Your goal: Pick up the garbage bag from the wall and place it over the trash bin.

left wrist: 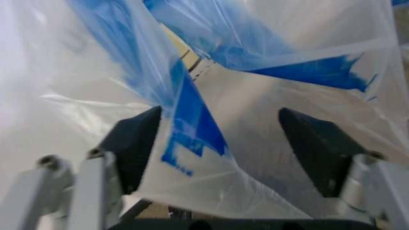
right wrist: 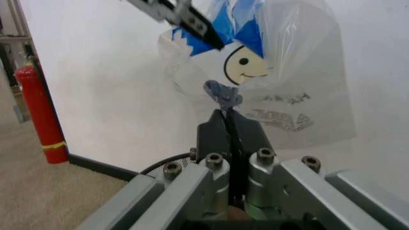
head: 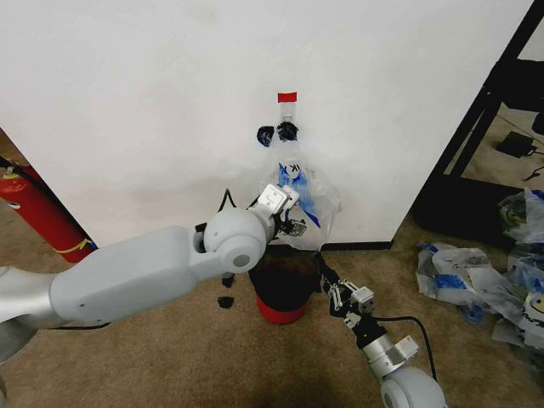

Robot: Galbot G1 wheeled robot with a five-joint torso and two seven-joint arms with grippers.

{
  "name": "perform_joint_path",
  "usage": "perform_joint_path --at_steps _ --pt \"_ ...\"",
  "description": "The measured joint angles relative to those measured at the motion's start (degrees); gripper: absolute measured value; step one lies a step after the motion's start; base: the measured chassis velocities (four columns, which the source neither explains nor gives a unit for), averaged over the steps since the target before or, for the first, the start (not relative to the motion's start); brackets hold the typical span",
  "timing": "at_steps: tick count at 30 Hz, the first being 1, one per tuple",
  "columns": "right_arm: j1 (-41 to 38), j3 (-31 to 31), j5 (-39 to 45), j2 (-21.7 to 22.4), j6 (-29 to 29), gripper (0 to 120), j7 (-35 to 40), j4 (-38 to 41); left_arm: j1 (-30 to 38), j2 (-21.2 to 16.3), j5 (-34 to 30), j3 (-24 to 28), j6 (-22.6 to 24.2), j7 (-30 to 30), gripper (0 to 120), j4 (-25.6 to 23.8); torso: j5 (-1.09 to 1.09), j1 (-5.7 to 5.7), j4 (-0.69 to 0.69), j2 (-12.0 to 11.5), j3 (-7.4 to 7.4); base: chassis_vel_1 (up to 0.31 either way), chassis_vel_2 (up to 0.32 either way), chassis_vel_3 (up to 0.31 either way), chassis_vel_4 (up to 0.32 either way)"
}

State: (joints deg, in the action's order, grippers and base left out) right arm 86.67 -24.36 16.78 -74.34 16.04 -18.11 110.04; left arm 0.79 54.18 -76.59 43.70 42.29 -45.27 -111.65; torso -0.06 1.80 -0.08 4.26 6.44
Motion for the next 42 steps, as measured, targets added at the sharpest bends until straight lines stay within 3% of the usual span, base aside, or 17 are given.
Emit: perform_joint_path --at_steps 6,8,10,19,24,29,35,39,42 --pt "0.19 -0.10 1.07 -0.05 0.03 0 -0.46 0.44 0.32 0.91 6.75 1.78 -0.07 1.61 42 2.97 0.00 0.00 -0.01 0.00 0.00 0.000 0.000 0.000 0.000" --pt "0.21 -0.11 1.13 -0.04 0.04 0 -0.50 0.48 0.32 0.85 6.92 1.81 -0.07 1.67 40 3.02 -0.01 0.00 -0.01 0.00 0.00 0.000 0.000 0.000 0.000" --pt "0.28 -0.13 1.65 -0.05 0.00 0 -0.58 0.57 0.36 0.09 7.55 2.20 -0.09 1.89 29 3.06 0.00 0.00 0.00 0.00 0.00 0.000 0.000 0.000 0.000" --pt "-0.21 -0.09 1.95 -0.10 -0.27 0 -0.35 0.67 0.97 -1.56 7.58 2.61 -0.13 2.30 0 2.86 0.00 0.00 0.00 0.00 0.00 0.000 0.000 0.000 0.000" --pt "-0.33 -0.08 1.95 -0.21 -0.30 0 -0.13 0.67 0.52 -1.65 7.55 1.21 -0.13 2.39 0 2.35 0.00 0.00 -0.01 0.00 0.00 0.000 0.000 0.000 0.000" --pt "-0.26 -0.28 2.24 -0.47 -0.39 0 1.11 0.75 -2.16 -2.98 8.27 -3.66 -1.63 2.39 0 -0.08 0.02 0.00 -0.01 0.00 0.00 0.000 0.000 0.000 0.000" --pt "0.42 -0.49 2.98 -0.04 -1.37 0 3.39 2.37 -10.63 -5.85 11.79 -13.15 -9.76 3.11 0 -5.65 -0.01 0.00 0.00 0.02 -0.01 0.000 0.000 0.000 0.000" --pt "0.96 -0.48 2.95 0.29 -1.88 0 4.34 3.29 -14.51 -6.27 13.70 -16.20 -12.32 4.41 0 -7.41 0.00 0.00 0.00 0.02 -0.01 0.000 0.000 0.000 0.000" --pt "2.34 -0.52 3.18 1.40 -2.87 13 5.25 5.22 -20.03 -6.27 16.95 -19.28 -15.45 6.49 0 -8.68 0.00 0.00 0.00 0.01 -0.01 0.000 0.000 0.000 0.000"
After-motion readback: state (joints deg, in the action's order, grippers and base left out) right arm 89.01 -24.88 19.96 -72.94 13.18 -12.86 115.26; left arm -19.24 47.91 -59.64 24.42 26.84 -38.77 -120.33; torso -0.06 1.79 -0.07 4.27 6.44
